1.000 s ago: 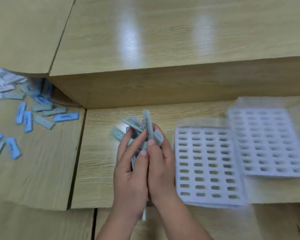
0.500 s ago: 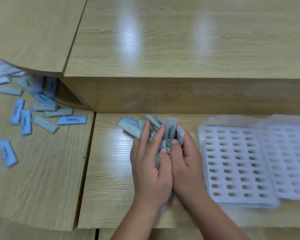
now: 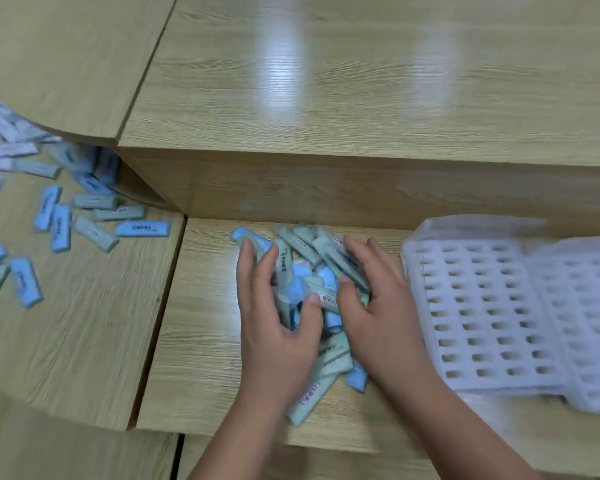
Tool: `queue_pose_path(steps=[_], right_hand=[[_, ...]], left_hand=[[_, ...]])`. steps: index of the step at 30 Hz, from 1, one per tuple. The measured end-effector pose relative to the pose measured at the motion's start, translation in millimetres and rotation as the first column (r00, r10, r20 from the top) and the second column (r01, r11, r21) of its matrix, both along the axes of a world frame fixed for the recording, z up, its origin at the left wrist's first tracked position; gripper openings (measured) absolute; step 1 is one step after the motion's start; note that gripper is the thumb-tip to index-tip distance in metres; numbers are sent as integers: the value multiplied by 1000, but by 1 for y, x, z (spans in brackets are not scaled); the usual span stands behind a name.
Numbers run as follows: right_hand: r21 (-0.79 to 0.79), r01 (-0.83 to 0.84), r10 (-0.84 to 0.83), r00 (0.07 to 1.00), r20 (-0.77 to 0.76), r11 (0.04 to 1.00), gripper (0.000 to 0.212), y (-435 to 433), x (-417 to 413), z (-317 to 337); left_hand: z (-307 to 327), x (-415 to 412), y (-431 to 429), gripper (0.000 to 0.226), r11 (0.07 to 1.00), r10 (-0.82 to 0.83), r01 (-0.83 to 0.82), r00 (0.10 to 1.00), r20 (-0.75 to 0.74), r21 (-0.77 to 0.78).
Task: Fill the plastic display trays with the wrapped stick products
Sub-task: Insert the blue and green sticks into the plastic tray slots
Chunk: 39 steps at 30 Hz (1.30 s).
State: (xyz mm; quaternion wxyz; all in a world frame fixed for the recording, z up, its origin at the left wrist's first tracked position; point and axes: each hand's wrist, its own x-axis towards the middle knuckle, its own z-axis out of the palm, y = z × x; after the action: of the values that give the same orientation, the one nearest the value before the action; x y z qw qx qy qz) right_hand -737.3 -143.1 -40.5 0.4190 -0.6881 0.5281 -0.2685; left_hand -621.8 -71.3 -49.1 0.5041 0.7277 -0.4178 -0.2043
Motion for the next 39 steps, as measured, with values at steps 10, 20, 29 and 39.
queue_pose_path(steps=[10, 20, 29, 39], right_hand=[[-108, -126, 139, 982, 125, 986, 54, 7, -8, 3], [-177, -407, 340, 886, -316, 896, 48, 4, -9, 30], [-283, -670, 447, 696, -562, 687, 31, 14, -31, 40], [-236, -702, 488, 660, -571, 672, 23, 15, -26, 37]], left_hand=[[8, -1, 0, 36, 973, 211, -216, 975, -65, -76], [25, 41, 24, 54, 997, 15, -19, 998, 61, 80], [36, 68, 47, 45, 942, -250, 150, 911, 329, 301], [32, 59, 49, 45, 981, 182, -171, 975, -125, 95]])
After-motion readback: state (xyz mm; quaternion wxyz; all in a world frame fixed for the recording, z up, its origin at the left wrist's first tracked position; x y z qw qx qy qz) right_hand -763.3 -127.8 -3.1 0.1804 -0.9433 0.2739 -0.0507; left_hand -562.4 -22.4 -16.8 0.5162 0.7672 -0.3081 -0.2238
